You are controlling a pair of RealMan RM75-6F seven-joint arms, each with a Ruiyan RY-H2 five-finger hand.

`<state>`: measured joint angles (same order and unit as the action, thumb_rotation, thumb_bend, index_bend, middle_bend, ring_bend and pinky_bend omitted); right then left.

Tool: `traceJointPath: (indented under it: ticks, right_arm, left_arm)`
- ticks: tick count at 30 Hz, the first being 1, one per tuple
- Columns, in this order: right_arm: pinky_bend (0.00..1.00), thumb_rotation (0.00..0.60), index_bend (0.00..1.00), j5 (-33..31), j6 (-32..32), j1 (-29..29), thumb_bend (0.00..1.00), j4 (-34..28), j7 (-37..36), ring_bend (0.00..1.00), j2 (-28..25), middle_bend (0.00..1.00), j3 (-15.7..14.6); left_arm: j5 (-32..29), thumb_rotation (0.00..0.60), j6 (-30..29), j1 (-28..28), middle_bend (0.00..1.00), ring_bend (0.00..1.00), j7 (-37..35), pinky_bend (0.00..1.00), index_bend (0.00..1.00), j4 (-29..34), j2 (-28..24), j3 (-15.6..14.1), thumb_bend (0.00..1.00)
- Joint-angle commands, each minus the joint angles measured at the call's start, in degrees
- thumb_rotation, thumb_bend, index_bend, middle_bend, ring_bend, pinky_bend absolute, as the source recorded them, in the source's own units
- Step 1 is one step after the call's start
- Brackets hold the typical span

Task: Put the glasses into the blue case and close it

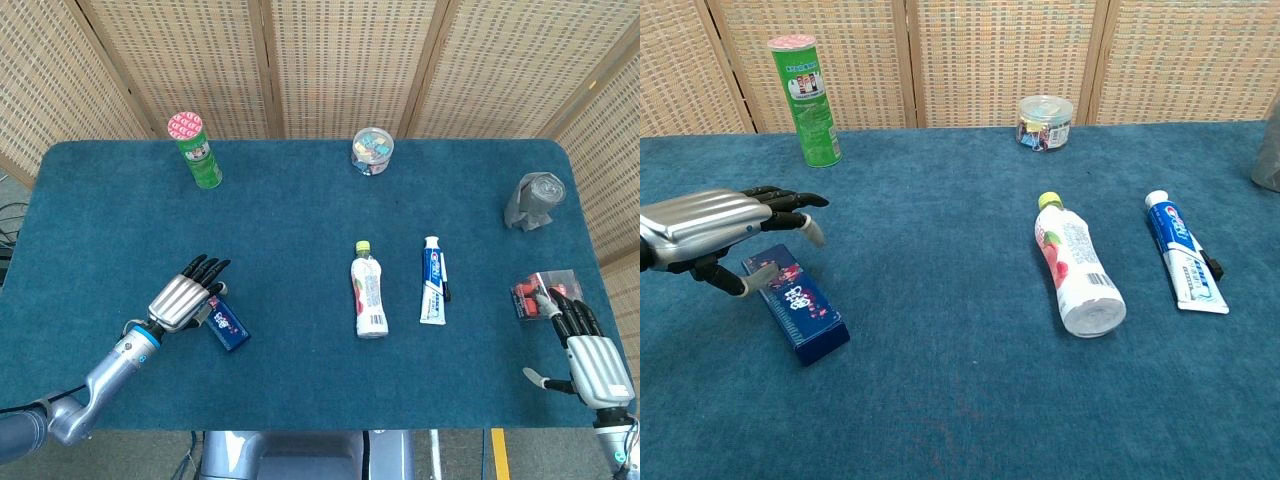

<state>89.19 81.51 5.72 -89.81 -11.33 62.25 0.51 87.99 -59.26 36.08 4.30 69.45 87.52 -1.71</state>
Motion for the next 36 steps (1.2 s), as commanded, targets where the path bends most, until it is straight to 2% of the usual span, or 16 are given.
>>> traceJointPath:
  ticks: [1, 6, 9, 12, 14, 17, 20, 23, 29, 36]
  right_arm:
    - [0.00, 0.600, 0.00, 0.0, 0.0, 0.0, 0.00, 0.0, 0.0, 0.00, 0.0, 0.00, 0.0]
    - [0.00, 0.600, 0.00, 0.0, 0.0, 0.0, 0.00, -0.1, 0.1, 0.00, 0.0, 0.00, 0.0]
    - [0.00, 0.600, 0.00, -0.1, -0.1, 0.0, 0.00, -0.1, 0.0, 0.00, 0.0, 0.00, 0.0]
    - [0.00, 0.600, 0.00, -0.1, -0.2, 0.0, 0.00, -0.2, 0.1, 0.00, -0.1, 0.00, 0.0]
    - [0.00, 0.600, 0.00, -0.1, -0.2, 0.1, 0.00, -0.2, 0.1, 0.00, -0.1, 0.00, 0.0]
    - [0.00, 0.600, 0.00, -0.2, -0.3, 0.1, 0.00, -0.3, 0.1, 0.00, -0.2, 0.00, 0.0]
    - [0.00, 0.600, 0.00, -0.2, -0.4, 0.1, 0.00, -0.3, 0.1, 0.00, -0.2, 0.00, 0.0]
    - [0.00, 0.600, 0.00, -0.2, -0.4, 0.1, 0.00, -0.3, 0.2, 0.00, -0.2, 0.00, -0.1]
    - [0.00, 0.600, 0.00, -0.3, -0.5, 0.1, 0.00, -0.4, 0.0, 0.00, -0.3, 0.00, -0.1]
    - [0.00, 0.600, 0.00, -0.3, -0.7, 0.2, 0.00, -0.4, -0.2, 0.00, -0.4, 0.00, -0.1]
  left_arm:
    - [0.1, 0.600, -0.2, 0.1, 0.00, 0.00, -0.4, 0.00, 0.05, 0.1, -0.2, 0.3, 0.54]
    - [-0.4, 0.600, -0.8, 0.2, 0.00, 0.00, -0.7, 0.00, 0.05, 1.1, -1.2, 1.4, 0.54]
    - [0.1, 0.600, -2.0, 0.4, 0.00, 0.00, -3.0, 0.00, 0.04, 4.2, -3.9, 2.3, 0.47]
    - [1.3, 0.600, -0.5, 1.2, 0.00, 0.00, -5.1, 0.00, 0.01, 7.6, -7.4, 1.4, 0.30]
    - [1.6, 0.600, 1.3, 1.8, 0.00, 0.00, -5.8, 0.00, 0.00, 9.8, -9.7, 0.7, 0.15]
    - [1.5, 0.600, 6.2, 3.3, 0.00, 0.00, -4.6, 0.00, 0.00, 14.2, -14.0, -1.2, 0.02]
    - [0.2, 0.600, 11.1, 4.6, 0.00, 0.00, -1.9, 0.00, 0.00, 17.7, -16.7, -2.4, 0.01]
    - [-1.7, 0.600, 13.8, 5.3, 0.00, 0.00, 1.6, 0.00, 0.00, 18.6, -16.7, -2.5, 0.01]
    - [-7.5, 0.600, 17.1, 6.2, 0.00, 0.00, 8.7, 0.00, 0.00, 17.6, -13.0, -1.1, 0.03]
    - [-11.6, 0.600, 17.7, 6.9, 0.00, 0.00, 14.9, 0.00, 0.00, 16.6, -9.9, -0.2, 0.04]
